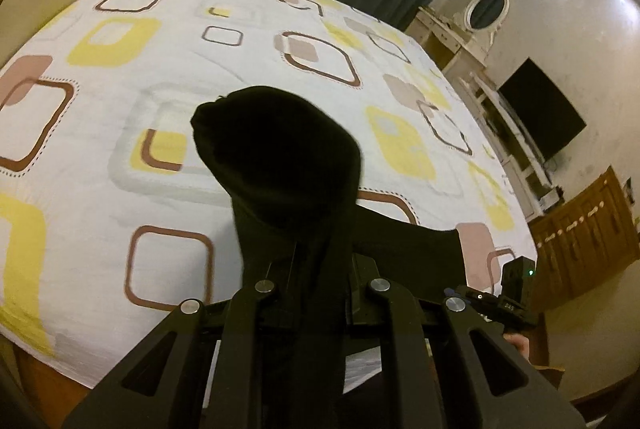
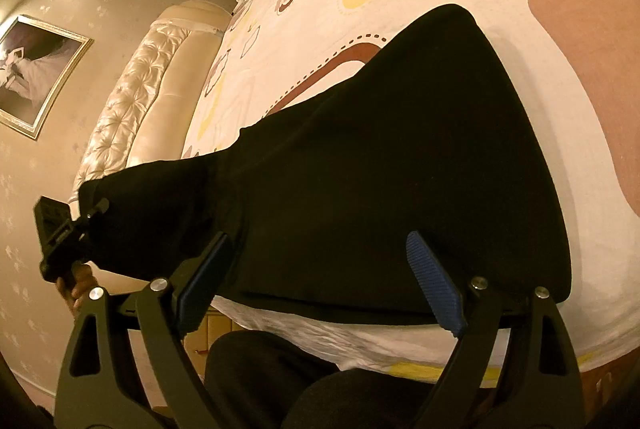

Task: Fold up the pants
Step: 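Lift and fold the pants with the left tool while the right tool presses them down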

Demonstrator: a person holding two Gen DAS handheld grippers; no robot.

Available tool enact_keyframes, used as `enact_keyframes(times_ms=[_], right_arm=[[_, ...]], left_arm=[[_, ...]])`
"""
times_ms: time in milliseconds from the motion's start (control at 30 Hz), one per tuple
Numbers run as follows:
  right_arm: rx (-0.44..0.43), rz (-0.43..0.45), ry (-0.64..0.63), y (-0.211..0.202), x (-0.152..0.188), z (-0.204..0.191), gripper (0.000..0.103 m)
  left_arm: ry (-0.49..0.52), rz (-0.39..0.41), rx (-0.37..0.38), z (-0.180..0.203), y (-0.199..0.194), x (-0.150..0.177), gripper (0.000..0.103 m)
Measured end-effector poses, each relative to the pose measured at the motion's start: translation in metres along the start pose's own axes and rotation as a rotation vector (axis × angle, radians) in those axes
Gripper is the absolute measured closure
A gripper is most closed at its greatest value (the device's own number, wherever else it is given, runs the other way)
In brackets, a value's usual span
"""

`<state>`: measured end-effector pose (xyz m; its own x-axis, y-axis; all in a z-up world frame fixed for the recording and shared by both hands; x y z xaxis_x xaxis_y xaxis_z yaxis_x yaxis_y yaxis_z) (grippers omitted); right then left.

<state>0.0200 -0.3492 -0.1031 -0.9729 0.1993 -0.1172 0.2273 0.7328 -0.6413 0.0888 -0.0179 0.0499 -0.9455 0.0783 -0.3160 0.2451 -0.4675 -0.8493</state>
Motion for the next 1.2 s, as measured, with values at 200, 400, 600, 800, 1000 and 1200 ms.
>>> enact_keyframes(times_ms=[200, 400, 600, 800, 1000, 1200], right_arm=[[0.002, 0.001, -0.005, 0.001, 0.001, -0.001, 0.014], [0.000, 0.001, -0.006, 0.001, 0.001, -0.001, 0.014], [-0.001, 0.003, -0.005, 0.002, 0.001, -0.001, 0.014], [-0.003, 0.002, -0.007, 0.002, 0.001, -0.001, 0.014], [-0.004, 0.003, -0.006, 0.001, 0.001, -0.001, 0.014], [-0.009, 0.004, -0.008, 0.001, 0.000, -0.003, 0.014]], left_arm=[[0.041, -0.014, -0.043, 0.041, 0.025, 0.003, 0.089], [0.054, -0.043, -0.046, 0.074, 0.050, 0.008, 0.089], [0.092, -0.038, -0.101, 0.097, 0.069, 0.011, 0.089], [0.120, -0.040, -0.149, 0.115, 0.090, 0.013, 0.089], [0.154, -0.040, -0.209, 0.131, 0.116, 0.017, 0.089], [0.178, -0.071, -0.229, 0.146, 0.148, 0.022, 0.089]])
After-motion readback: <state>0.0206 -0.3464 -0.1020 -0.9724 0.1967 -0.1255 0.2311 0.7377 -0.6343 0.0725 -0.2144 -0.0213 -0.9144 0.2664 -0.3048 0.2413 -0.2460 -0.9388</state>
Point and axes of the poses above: each gripper's, at about its wrist camera, not at the fingertips, and y roughly the way its jaws point, z to its right, x to its underside, the point moved 8 cm from there along y, roughly the way its jaws point, and after that the axes turned 15 degrees about -z, right-handed, at the moved point
